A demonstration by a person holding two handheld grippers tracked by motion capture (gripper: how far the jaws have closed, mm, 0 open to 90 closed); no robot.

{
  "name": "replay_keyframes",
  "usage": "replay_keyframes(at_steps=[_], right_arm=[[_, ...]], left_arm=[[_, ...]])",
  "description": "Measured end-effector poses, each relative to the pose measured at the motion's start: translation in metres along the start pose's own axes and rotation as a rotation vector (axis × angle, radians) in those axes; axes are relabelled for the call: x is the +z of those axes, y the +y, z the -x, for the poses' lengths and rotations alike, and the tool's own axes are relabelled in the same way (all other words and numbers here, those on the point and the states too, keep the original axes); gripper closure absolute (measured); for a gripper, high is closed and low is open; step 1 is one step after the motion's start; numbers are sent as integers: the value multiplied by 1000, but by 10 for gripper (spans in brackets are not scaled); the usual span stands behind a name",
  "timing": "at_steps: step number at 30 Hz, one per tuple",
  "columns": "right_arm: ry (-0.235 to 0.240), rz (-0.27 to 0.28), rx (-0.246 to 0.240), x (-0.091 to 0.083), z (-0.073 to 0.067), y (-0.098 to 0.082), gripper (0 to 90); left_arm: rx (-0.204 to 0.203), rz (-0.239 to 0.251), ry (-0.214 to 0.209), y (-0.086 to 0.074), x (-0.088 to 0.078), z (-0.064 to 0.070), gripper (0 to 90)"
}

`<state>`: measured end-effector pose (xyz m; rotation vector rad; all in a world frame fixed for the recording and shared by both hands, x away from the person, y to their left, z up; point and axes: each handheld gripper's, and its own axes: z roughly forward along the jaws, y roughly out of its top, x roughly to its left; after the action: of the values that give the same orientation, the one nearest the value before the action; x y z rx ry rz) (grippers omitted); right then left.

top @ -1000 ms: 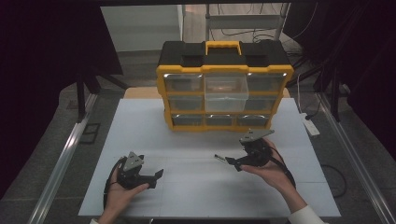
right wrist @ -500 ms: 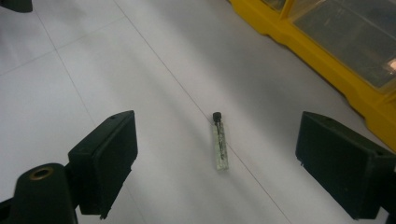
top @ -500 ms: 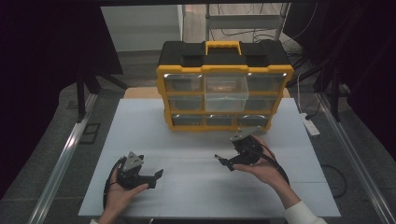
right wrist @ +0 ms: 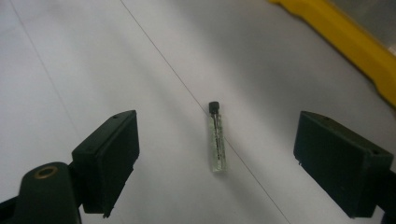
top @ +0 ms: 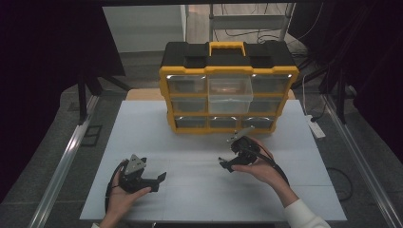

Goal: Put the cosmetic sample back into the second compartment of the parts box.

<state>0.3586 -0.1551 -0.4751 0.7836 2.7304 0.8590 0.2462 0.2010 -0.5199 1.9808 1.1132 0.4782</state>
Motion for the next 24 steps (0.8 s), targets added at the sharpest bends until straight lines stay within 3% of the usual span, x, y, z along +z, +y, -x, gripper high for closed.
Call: replay_keyframes(at_steps=[8,15,24], right_arm=[[8,-67,0,17,2,1,167],[6,-93,-9,25,3,4,193],[-2,-153,-33,37,4,4,341]], left_arm=[[0,4,-4,1,0,0,57],[0,4,-5,1,0,0,57],[0,12,-7,2,0,1,57]])
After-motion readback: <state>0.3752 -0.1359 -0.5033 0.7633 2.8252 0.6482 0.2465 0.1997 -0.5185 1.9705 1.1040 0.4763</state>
